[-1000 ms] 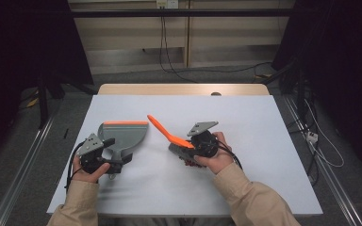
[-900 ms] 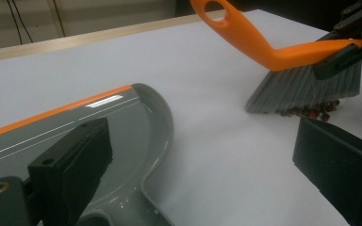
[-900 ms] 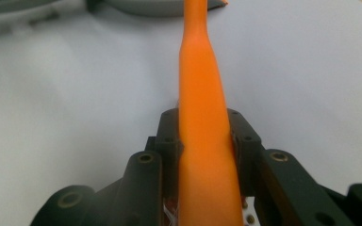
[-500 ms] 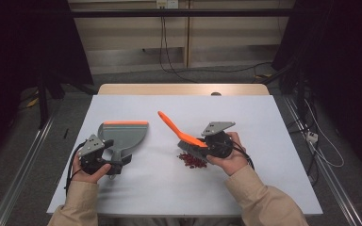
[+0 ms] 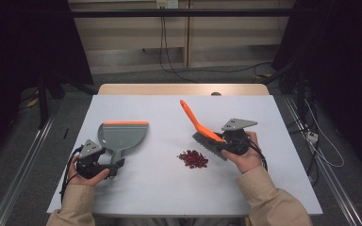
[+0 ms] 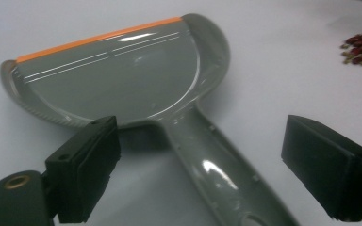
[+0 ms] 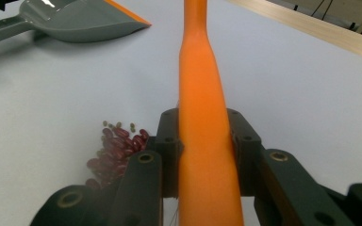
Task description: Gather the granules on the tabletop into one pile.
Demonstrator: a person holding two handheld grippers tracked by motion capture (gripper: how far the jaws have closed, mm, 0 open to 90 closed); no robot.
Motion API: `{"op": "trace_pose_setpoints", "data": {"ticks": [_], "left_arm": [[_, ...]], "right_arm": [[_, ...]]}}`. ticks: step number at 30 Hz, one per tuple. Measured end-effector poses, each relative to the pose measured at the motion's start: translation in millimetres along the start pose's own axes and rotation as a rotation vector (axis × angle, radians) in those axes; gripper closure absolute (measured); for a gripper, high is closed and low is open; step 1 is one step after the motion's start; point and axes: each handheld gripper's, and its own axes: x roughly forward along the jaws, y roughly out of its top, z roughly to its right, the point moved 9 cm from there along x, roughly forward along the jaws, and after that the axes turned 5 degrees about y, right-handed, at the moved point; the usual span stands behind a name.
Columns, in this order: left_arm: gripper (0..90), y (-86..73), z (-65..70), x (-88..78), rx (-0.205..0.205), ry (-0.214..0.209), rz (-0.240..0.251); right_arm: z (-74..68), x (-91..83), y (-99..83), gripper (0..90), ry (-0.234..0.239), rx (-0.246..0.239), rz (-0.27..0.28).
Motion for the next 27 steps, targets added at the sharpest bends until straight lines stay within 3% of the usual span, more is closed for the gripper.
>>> {"op": "trace_pose_setpoints", "data": {"ticks": [3, 11, 19, 27], "left_arm": [[15.2, -4.6, -3.8, 1.7, -0.004, 0.022, -0.027], [18.1, -7.6, -9.8, 3.4, -0.041, 0.027, -0.054], [34.0, -4.6, -15.1, 5.7, -0.067, 0.014, -0.065], [47.8, -4.3, -16.7, 8.1, -0.06, 0.003, -0.092]], "right_arm": [[5.9, -1.1, -3.2, 71.4, -0.015, 0.008, 0.009], [15.6, -4.1, -10.4, 71.3, -0.045, 0.019, 0.015], [19.8, -9.2, -17.7, 71.4, -0.063, 0.04, 0.029], [23.4, -12.8, -18.2, 71.3, -0.073, 0.052, 0.045]]}}
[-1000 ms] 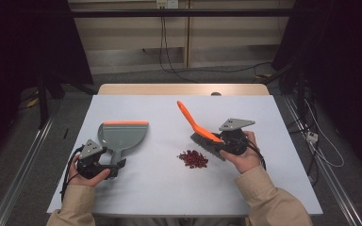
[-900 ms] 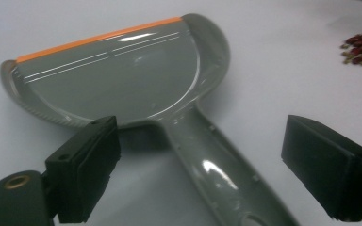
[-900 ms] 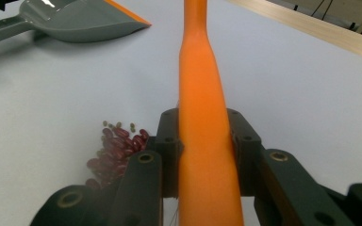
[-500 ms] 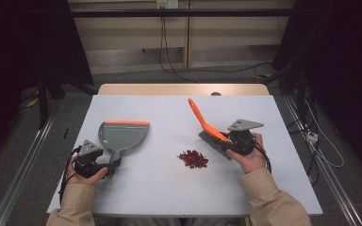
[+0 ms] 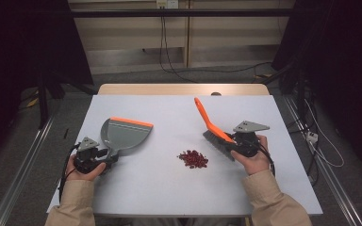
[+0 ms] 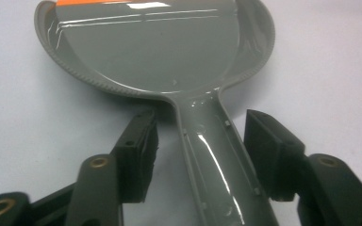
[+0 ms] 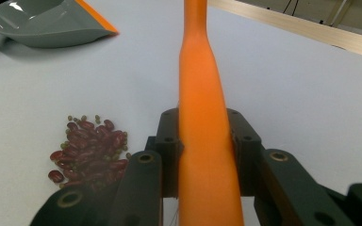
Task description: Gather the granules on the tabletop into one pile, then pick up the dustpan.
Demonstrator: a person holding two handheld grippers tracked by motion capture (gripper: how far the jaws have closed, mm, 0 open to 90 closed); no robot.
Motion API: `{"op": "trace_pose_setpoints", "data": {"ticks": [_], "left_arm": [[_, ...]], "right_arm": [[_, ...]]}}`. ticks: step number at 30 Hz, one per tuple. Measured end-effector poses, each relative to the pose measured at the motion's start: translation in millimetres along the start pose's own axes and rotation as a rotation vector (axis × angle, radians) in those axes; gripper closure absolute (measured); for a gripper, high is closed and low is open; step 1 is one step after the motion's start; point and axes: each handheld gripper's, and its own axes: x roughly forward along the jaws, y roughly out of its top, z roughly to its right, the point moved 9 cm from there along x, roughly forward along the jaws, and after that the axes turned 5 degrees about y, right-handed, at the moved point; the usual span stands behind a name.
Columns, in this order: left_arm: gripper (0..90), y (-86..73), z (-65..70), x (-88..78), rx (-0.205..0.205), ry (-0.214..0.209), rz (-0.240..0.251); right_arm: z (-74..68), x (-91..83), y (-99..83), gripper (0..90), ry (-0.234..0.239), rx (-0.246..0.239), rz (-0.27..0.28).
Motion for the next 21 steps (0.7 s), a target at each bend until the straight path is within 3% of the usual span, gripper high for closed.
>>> {"op": "trace_pose_setpoints", "data": {"ticks": [9, 13, 21], "left_arm": [[54.8, 5.3, -4.6, 0.1, 0.014, 0.005, 0.002], [53.9, 6.5, -0.8, 2.8, 0.024, -0.011, -0.027], [51.1, 9.9, -4.1, 13.8, -0.016, 0.015, -0.07]], "right_arm": [[-2.4, 0.4, -0.5, 71.3, 0.001, -0.005, -0.006], [-2.3, 0.7, 0.0, 71.3, 0.0, -0.009, -0.006], [-1.6, 4.0, 0.3, 71.3, 0.001, -0.004, -0.007]]}}
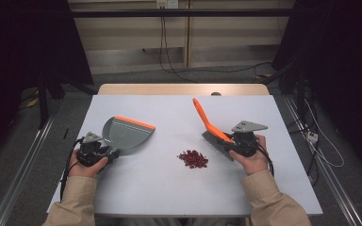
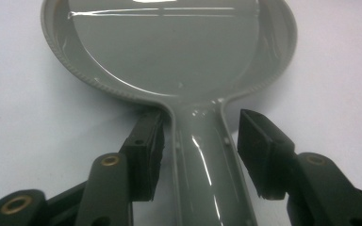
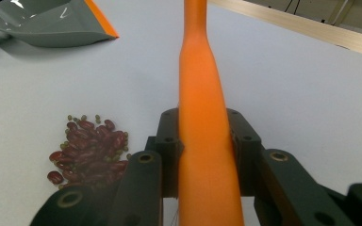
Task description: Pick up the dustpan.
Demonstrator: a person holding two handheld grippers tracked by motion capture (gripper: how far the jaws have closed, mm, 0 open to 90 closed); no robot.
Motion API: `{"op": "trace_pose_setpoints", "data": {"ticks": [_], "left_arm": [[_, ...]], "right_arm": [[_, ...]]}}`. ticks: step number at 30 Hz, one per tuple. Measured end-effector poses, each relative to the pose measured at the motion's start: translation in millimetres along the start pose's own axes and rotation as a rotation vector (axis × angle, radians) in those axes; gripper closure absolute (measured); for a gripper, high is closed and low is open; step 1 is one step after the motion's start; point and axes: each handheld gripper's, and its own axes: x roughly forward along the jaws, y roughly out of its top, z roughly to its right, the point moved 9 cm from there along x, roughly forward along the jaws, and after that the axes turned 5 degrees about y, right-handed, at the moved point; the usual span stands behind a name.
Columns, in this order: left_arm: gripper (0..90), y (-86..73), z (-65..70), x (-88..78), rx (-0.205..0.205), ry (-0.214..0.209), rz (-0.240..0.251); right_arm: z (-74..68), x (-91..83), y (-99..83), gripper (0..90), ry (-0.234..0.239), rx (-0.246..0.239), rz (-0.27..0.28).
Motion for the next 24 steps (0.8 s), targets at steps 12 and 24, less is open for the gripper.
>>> {"op": "trace_pose_setpoints", "data": {"ticks": [12, 24], "left_arm": [[63.3, -0.6, -3.5, 13.6, 0.007, 0.014, -0.057], [63.6, 9.7, 12.2, -20.4, 0.109, -0.079, 0.008]], "right_arm": [[0.8, 0.3, -0.1, 71.3, 0.0, 0.005, 0.003], [1.9, -0.8, 1.0, 71.3, -0.018, 0.009, 0.011]]}}
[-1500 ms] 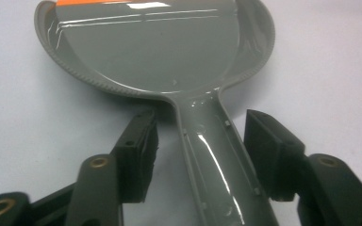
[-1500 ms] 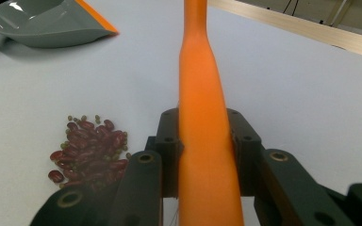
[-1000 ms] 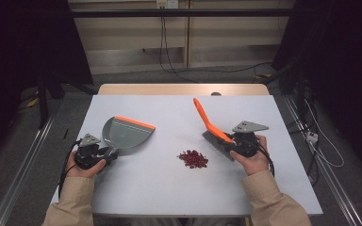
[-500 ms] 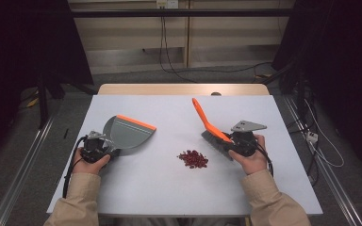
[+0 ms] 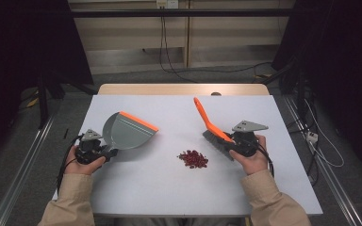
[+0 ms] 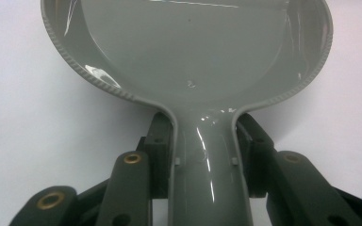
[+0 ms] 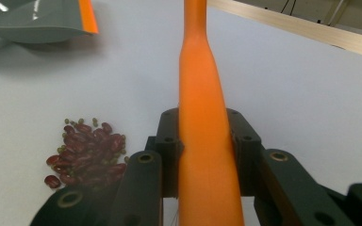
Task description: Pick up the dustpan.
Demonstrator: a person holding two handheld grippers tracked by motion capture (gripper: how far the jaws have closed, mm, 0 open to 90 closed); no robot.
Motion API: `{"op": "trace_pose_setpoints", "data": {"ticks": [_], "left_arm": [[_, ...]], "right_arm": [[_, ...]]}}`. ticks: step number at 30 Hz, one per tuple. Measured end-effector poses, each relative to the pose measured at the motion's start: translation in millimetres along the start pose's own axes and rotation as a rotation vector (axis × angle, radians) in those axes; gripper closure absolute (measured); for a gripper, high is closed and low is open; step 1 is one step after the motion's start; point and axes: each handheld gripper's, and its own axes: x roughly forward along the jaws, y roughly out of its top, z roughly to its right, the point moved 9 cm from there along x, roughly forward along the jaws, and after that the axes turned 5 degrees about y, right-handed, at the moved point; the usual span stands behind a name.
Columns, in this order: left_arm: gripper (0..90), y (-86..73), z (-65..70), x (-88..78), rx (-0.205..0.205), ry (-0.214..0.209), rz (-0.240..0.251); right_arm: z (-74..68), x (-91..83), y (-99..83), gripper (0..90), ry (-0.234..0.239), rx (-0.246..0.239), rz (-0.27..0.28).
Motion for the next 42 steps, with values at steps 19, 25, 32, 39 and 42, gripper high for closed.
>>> {"op": "trace_pose_setpoints", "data": {"ticks": [19, 25, 32, 39, 42], "left_arm": [[63.5, -21.2, 60.9, -13.5, 0.218, -0.255, -0.068], [63.5, -30.4, 71.9, -14.6, 0.261, -0.279, -0.095], [63.4, -34.7, 85.8, -12.6, 0.292, -0.323, -0.11], [63.4, -35.5, 97.0, -6.5, 0.304, -0.348, -0.127], [63.3, -35.7, 97.8, -6.1, 0.302, -0.35, -0.131]], "right_arm": [[2.2, 5.6, -1.1, 71.4, -0.044, -0.003, -0.014], [0.0, 12.0, 0.9, 71.3, -0.056, -0.012, -0.014], [-1.4, 20.5, 0.1, 71.3, -0.065, -0.02, -0.022], [-4.1, 24.5, -6.3, 71.2, -0.061, -0.031, -0.043], [-4.8, 23.7, -6.2, 70.8, -0.059, -0.039, -0.053]]}}
